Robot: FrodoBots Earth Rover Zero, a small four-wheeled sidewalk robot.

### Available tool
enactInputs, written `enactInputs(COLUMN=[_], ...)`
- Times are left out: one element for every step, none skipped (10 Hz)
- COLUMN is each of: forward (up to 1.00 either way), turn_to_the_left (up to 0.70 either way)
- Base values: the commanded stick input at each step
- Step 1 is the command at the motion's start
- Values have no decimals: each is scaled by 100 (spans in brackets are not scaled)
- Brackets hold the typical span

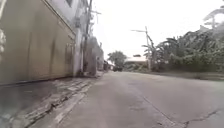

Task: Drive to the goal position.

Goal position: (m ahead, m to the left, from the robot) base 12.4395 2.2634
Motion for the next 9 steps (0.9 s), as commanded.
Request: enactInputs(forward=[70, 70, 70, 70, 70, 70, 70, 70, 70], turn_to_the_left=[-19, -7, 0, 0, 0, 0, 0, 0, 0])
